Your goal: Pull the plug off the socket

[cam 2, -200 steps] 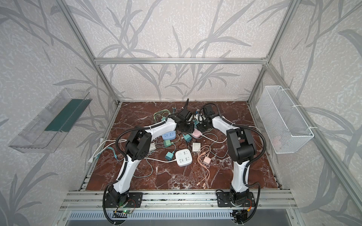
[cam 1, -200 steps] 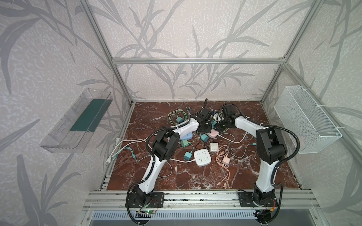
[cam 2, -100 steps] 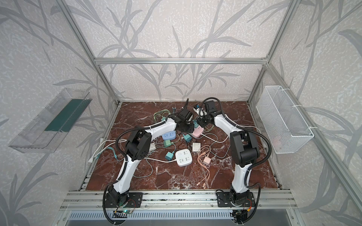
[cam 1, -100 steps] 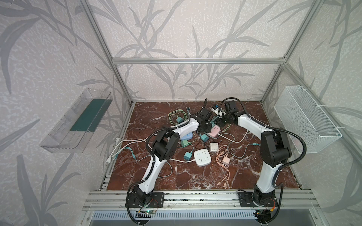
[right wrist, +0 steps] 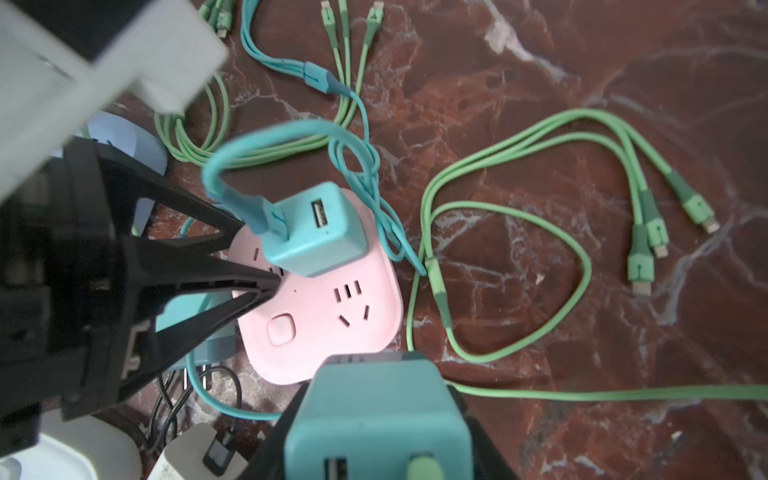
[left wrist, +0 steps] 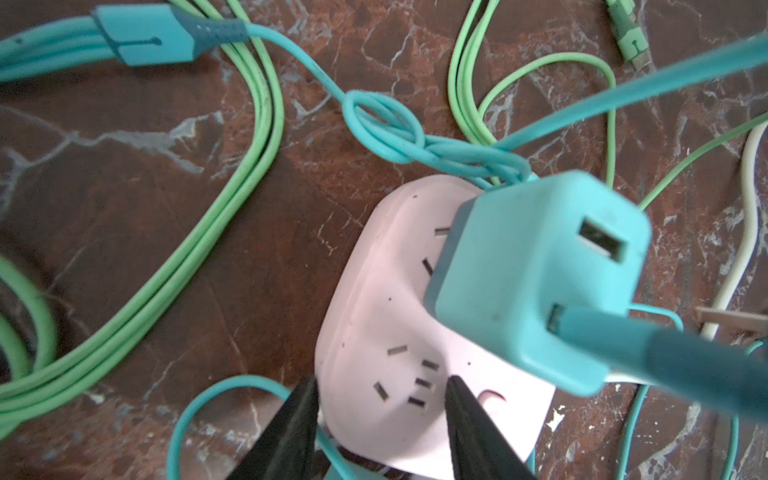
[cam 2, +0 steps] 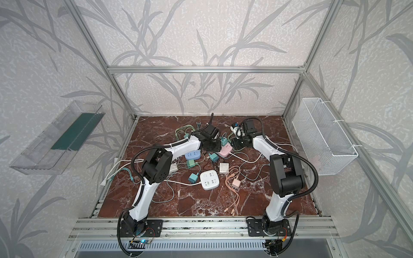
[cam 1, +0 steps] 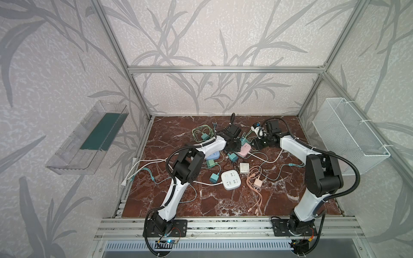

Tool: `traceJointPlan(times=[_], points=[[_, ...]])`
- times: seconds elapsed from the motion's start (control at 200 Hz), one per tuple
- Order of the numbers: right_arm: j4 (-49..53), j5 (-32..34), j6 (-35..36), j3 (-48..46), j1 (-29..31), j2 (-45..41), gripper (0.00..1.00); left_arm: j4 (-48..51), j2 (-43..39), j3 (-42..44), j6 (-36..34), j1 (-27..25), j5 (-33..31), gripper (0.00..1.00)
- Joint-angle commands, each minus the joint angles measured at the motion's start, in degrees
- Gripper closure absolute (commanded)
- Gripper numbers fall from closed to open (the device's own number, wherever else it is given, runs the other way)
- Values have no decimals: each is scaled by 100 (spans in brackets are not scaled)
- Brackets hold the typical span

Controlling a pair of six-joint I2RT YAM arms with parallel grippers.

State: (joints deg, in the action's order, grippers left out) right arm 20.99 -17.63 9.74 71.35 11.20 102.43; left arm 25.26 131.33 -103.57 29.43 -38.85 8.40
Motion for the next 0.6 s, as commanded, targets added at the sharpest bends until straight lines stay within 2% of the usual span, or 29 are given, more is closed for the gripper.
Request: traceJointPlan(times=[0.0,0.325,0.595], points=[[392,-175,-374,-55,-123,-129,76,432,60,346,221,-61,117,50],[432,-516,-928,-429,-370,-76,76,131,-176,591,325,-77,126,50],[446,-454,-1170,-672,-487,39,73,-38,-396,750,324,-62,82,50]])
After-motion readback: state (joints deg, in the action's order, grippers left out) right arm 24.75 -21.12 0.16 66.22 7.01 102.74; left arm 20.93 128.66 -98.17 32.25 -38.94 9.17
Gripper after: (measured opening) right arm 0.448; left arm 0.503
